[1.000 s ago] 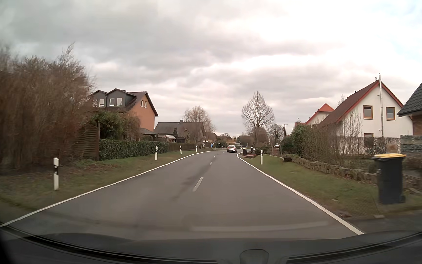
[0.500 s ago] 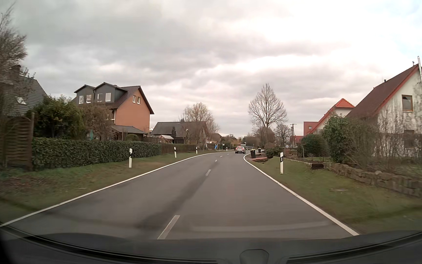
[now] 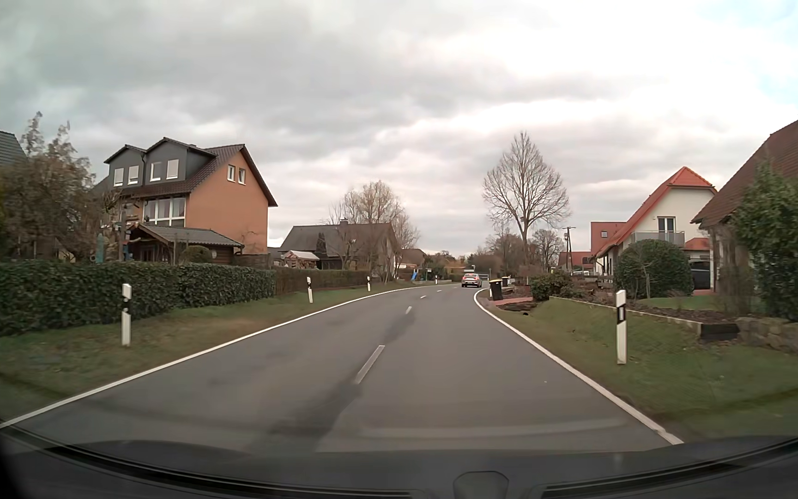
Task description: Follow the waypoints while adhering to traffic rules and regulations
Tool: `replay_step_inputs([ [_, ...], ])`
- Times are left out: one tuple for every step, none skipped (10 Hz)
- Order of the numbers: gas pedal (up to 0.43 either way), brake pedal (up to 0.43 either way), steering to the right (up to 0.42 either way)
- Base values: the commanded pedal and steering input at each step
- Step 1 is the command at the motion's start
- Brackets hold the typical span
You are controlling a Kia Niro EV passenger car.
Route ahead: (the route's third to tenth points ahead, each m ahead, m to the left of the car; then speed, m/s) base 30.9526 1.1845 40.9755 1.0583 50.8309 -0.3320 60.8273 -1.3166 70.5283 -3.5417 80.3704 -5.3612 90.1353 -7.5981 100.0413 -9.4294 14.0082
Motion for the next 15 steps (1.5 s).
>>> replay_step_inputs([
  [0.138, 0.000, 0.003],
  [0.138, 0.000, 0.006],
  [0.138, 0.000, 0.006],
  [0.138, 0.000, 0.006],
  [0.138, 0.000, 0.005],
  [0.138, 0.000, 0.005],
  [0.138, 0.000, 0.005],
  [0.138, 0.000, 0.005],
  [0.138, 0.000, 0.005],
  [0.138, 0.000, 0.005],
  [0.138, 0.000, 0.005],
  [0.138, 0.000, 0.005],
  [0.138, 0.000, 0.005],
  [0.138, 0.000, 0.006],
  [0.138, 0.000, 0.009],
])
